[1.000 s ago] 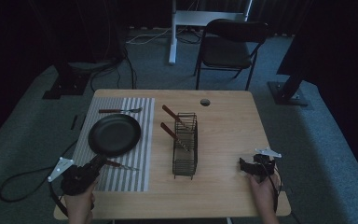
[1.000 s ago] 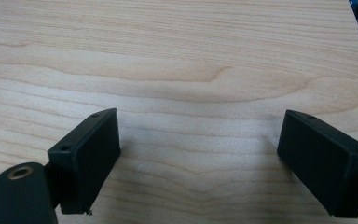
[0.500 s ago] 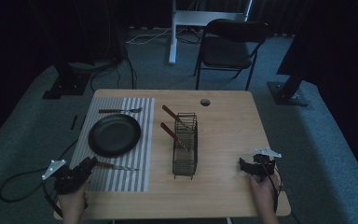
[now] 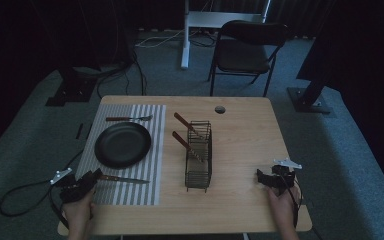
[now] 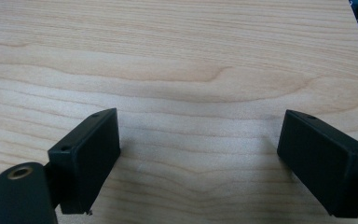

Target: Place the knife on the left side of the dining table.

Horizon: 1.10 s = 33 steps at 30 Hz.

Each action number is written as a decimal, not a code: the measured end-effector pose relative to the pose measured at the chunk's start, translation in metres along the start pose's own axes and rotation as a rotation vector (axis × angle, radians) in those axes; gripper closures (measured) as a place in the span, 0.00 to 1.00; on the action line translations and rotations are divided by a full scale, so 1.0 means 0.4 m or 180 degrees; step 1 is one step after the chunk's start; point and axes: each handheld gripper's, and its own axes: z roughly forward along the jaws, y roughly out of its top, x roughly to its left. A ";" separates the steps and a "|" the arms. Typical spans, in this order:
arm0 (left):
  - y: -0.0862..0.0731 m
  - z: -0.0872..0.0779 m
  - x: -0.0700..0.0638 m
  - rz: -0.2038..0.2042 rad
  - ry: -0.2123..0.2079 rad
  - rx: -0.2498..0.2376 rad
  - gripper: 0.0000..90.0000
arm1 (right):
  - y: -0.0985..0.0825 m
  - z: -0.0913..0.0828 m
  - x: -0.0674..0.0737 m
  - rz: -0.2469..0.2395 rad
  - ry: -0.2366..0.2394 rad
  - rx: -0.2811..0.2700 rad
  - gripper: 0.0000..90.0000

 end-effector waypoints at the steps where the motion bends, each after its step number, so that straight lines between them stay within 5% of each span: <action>1: -0.002 0.007 0.001 0.0028 0.0053 0.0040 0.59 | 0.000 0.000 0.000 0.0000 0.0000 0.0000 0.13; 6: -0.016 0.033 0.009 0.0189 0.0280 0.0219 0.54 | 0.000 0.000 0.000 0.0001 0.0000 0.0000 0.13; 14: -0.021 0.043 -0.006 0.0557 0.0441 0.0202 0.49 | 0.000 0.000 0.000 0.0001 0.0000 0.0000 0.13; 18: -0.015 0.043 -0.007 0.0618 0.0466 0.0203 0.47 | 0.000 0.000 0.000 0.0001 0.0000 0.0000 0.13; 27: -0.009 0.014 -0.018 0.0833 0.0468 0.0195 0.47 | 0.000 0.000 0.000 0.0001 0.0000 0.0000 0.13; 33: -0.026 -0.027 -0.033 0.0953 0.0237 0.0333 0.40 | 0.000 0.000 0.000 0.0000 0.0000 0.0000 0.13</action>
